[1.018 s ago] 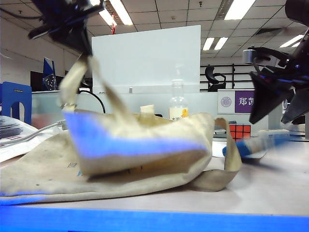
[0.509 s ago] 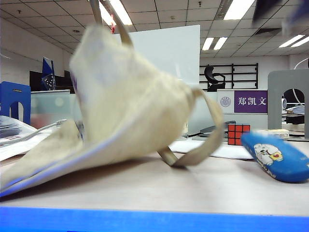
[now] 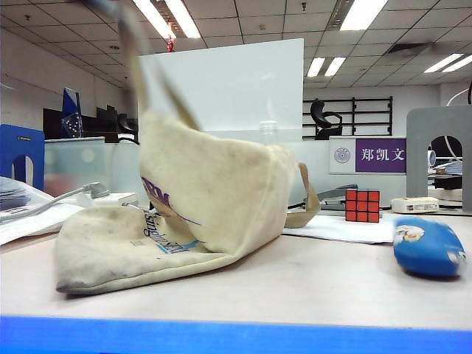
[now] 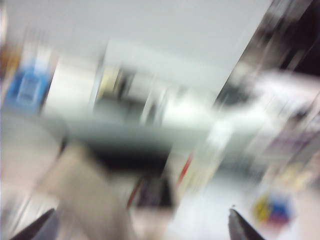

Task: Take the glasses case out of the canvas bag and put it on the table.

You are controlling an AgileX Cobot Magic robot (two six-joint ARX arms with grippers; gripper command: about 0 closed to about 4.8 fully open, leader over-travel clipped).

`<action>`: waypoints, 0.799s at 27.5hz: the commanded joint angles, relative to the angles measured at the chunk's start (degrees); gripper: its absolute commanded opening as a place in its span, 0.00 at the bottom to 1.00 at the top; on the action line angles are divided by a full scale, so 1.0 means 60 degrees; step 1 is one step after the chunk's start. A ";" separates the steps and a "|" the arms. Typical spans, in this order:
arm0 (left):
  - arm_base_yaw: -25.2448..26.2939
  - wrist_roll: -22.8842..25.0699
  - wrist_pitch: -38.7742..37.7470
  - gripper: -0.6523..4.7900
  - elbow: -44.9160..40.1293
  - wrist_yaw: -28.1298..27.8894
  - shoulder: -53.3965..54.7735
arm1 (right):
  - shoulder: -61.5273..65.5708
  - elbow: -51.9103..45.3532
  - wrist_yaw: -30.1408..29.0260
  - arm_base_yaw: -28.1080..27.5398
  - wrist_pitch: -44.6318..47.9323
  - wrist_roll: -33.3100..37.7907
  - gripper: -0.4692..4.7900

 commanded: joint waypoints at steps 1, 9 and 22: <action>0.0306 0.0073 -0.2229 1.00 0.0066 -0.0291 -0.0098 | -0.0601 0.0047 -0.0186 0.0000 -0.0729 0.0138 0.58; 0.0994 0.0051 -0.5894 1.00 0.0062 -0.0437 -0.0091 | -0.2131 0.0047 -0.0186 0.0004 -0.1177 0.0251 0.58; 0.0634 0.0047 -0.0211 0.50 -0.4065 -0.2750 -0.6262 | -0.6404 -0.3355 0.0656 0.0015 -0.0852 0.1402 0.53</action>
